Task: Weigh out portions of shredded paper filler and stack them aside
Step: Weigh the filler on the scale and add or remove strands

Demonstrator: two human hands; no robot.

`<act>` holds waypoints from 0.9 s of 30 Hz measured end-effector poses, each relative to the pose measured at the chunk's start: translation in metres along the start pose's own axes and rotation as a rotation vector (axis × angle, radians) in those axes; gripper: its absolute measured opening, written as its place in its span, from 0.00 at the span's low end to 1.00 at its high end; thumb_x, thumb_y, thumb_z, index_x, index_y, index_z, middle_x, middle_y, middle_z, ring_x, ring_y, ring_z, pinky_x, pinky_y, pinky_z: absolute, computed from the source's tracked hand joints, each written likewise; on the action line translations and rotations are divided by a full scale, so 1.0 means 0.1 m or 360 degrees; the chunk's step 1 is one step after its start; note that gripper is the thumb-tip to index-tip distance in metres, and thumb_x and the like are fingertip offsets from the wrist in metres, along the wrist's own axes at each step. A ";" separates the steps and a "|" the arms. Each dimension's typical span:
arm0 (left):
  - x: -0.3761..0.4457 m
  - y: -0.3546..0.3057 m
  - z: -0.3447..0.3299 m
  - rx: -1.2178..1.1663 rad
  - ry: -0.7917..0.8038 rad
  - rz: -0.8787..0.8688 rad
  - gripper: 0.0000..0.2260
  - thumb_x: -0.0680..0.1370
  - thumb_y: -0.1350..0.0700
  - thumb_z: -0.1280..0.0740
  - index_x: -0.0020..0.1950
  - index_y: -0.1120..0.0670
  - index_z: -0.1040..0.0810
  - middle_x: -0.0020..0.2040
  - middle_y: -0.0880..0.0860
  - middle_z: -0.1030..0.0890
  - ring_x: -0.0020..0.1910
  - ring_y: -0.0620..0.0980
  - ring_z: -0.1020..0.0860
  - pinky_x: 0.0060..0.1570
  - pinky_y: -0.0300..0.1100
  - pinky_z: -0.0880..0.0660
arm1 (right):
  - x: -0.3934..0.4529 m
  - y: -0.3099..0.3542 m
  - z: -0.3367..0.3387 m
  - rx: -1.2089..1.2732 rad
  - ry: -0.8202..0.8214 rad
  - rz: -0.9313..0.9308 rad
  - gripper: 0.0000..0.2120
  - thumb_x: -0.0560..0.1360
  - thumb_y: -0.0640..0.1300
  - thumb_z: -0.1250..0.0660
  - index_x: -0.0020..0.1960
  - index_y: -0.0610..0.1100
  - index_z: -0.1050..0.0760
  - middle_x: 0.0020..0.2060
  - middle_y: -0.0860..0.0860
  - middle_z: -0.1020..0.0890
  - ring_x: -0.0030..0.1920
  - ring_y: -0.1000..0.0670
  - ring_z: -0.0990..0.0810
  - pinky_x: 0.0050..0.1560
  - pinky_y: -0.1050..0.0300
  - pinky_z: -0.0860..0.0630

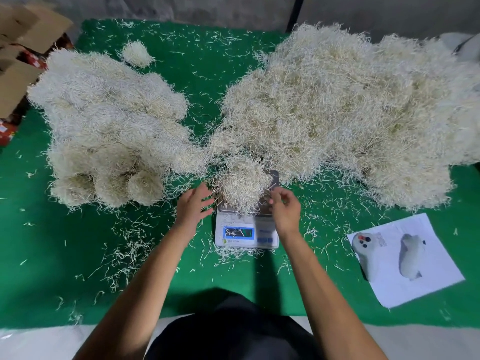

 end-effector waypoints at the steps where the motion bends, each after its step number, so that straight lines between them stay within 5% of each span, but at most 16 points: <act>1: -0.01 0.01 0.02 -0.0002 -0.0015 0.0010 0.14 0.82 0.43 0.36 0.58 0.52 0.22 0.57 0.52 0.17 0.53 0.50 0.16 0.42 0.41 0.18 | 0.00 -0.01 -0.01 0.0006 0.0002 0.0009 0.06 0.83 0.39 0.35 0.58 0.46 0.22 0.50 0.50 0.17 0.47 0.51 0.18 0.44 0.65 0.20; 7: -0.02 -0.01 0.05 -0.0106 -0.0068 0.0156 0.11 0.82 0.44 0.36 0.58 0.49 0.23 0.62 0.54 0.19 0.55 0.51 0.17 0.44 0.44 0.19 | 0.09 -0.09 -0.04 0.0264 0.0005 -0.0187 0.05 0.83 0.45 0.34 0.56 0.48 0.20 0.45 0.49 0.15 0.39 0.53 0.19 0.41 0.61 0.20; 14: -0.02 -0.10 -0.06 -0.0304 -0.0013 0.0401 0.31 0.79 0.35 0.37 0.72 0.57 0.29 0.64 0.56 0.22 0.56 0.55 0.19 0.40 0.47 0.18 | 0.25 0.17 -0.08 0.0176 -0.0095 0.0006 0.07 0.84 0.48 0.36 0.54 0.46 0.21 0.40 0.54 0.14 0.33 0.60 0.20 0.34 0.63 0.22; 16: -0.01 -0.17 -0.12 -0.0254 -0.0023 0.0374 0.33 0.78 0.34 0.36 0.73 0.57 0.30 0.67 0.59 0.24 0.56 0.57 0.19 0.41 0.50 0.17 | 0.31 0.29 -0.13 0.0003 -0.0111 0.0109 0.05 0.83 0.45 0.34 0.57 0.46 0.23 0.45 0.52 0.15 0.34 0.62 0.20 0.36 0.65 0.22; 20: -0.03 -0.29 -0.41 -0.0162 0.0176 0.0392 0.33 0.76 0.32 0.33 0.76 0.46 0.33 0.76 0.62 0.34 0.61 0.63 0.24 0.47 0.58 0.17 | 0.38 0.39 -0.38 -0.0269 0.0084 0.0127 0.24 0.81 0.45 0.30 0.74 0.44 0.33 0.61 0.47 0.20 0.51 0.49 0.15 0.55 0.51 0.16; 23: -0.03 -0.35 -0.74 -0.0189 0.0311 0.0550 0.39 0.72 0.30 0.30 0.79 0.42 0.37 0.80 0.57 0.41 0.72 0.65 0.33 0.56 0.58 0.21 | 0.31 0.39 -0.67 -0.0237 0.0396 0.0012 0.36 0.80 0.51 0.29 0.81 0.47 0.42 0.78 0.43 0.34 0.54 0.49 0.15 0.50 0.58 0.16; 25: 0.05 -0.46 -0.83 -0.0127 0.0270 0.0511 0.48 0.67 0.30 0.26 0.80 0.44 0.42 0.81 0.54 0.42 0.77 0.60 0.37 0.68 0.60 0.31 | 0.30 0.42 -0.83 -0.0224 0.0568 0.0011 0.41 0.77 0.59 0.28 0.82 0.49 0.43 0.80 0.44 0.36 0.66 0.47 0.20 0.65 0.50 0.21; 27: 0.16 -0.64 -0.81 -0.0120 0.0170 0.0425 0.53 0.64 0.32 0.22 0.80 0.48 0.43 0.82 0.54 0.43 0.78 0.57 0.41 0.74 0.62 0.40 | 0.32 0.57 -0.94 -0.0149 0.0733 0.0063 0.44 0.73 0.66 0.28 0.81 0.50 0.41 0.73 0.46 0.27 0.59 0.54 0.21 0.59 0.55 0.23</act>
Point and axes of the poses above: each hand's wrist, its own x-axis towards the middle knuckle, its own z-axis out of the back of the hand, y = z × x, the point moved 7 cm from there along x, towards the middle knuckle
